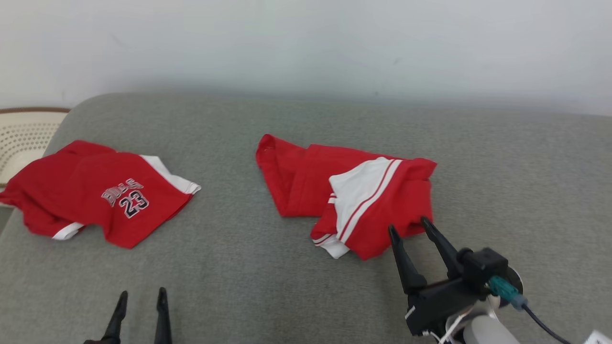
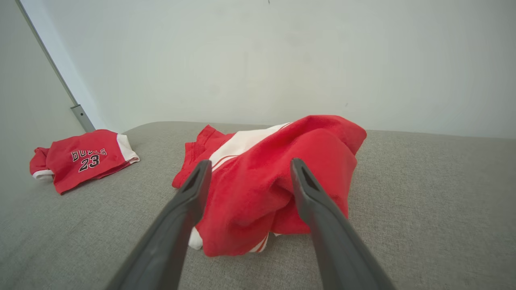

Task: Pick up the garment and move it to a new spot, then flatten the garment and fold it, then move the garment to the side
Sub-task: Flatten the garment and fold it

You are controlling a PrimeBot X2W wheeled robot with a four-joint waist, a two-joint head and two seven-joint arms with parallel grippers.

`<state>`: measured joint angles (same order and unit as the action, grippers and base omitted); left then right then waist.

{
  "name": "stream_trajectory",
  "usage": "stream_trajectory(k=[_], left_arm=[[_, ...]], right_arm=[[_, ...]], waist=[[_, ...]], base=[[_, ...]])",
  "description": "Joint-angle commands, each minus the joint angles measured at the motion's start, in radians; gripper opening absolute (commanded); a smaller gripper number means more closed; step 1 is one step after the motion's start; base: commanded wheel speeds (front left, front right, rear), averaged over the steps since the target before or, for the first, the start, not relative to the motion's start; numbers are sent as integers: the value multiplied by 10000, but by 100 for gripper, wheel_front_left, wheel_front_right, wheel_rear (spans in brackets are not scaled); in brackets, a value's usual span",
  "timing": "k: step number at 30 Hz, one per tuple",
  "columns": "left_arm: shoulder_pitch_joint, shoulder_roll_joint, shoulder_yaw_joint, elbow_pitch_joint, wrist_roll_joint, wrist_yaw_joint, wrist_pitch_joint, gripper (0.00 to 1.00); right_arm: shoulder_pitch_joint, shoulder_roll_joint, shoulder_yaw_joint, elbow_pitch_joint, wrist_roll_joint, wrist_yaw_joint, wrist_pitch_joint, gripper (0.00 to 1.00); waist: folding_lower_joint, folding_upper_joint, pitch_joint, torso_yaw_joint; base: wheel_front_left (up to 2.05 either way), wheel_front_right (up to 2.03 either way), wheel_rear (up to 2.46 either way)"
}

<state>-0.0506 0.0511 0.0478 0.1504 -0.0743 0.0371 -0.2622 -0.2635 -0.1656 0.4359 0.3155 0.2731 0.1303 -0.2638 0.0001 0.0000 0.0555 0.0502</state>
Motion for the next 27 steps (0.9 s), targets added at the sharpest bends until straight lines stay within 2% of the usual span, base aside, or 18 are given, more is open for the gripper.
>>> stream_trajectory(k=[1, 9, 15, 20, 21, 22, 23, 27], left_arm=[[-119, -8, -148, 3, -127, 36, -44, 100], [-251, -6, -707, 6, -382, 104, -44, 100], [-322, -7, -998, 69, -545, 153, -44, 100], [-289, -5, -1088, 113, -763, 248, -44, 100], [-283, -7, -1099, 96, -778, 262, -44, 100], [-277, -7, -1117, 83, -799, 265, -44, 100], [-274, -7, -1132, 73, -816, 283, -44, 100], [-315, -7, -1167, 50, -876, 315, -44, 100]], right_arm=[[-441, -34, 145, 235, -41, 8, -7, 100], [-1859, 171, 169, 1540, -42, 8, -5, 100], [-2969, 220, -106, 3627, -398, 8, -5, 100], [-3511, 517, -376, 5378, -698, 8, -5, 100], [-3617, 561, -408, 5575, -728, 8, -5, 85], [-3685, 589, -436, 5672, -760, 8, -5, 45], [-3705, 625, -459, 5693, -750, 8, -5, 2], [-3786, 693, -626, 5027, -636, 8, -8, 0]], waist=[[-1, 0, 296, 485], [-1, 0, 601, 1177], [-1, 0, 793, 1575], [-1, 0, 864, 1728], [-1, 0, 881, 1741], [-1, 0, 899, 1747], [-1, 0, 918, 1747], [-1, 0, 962, 1707]], base=[[0, 0, 0], [0, 0, 0], [0, 0, 0], [0, 0, 0], [0, 0, 0], [0, 0, 0], [0, 0, 0], [0, 0, 0]])
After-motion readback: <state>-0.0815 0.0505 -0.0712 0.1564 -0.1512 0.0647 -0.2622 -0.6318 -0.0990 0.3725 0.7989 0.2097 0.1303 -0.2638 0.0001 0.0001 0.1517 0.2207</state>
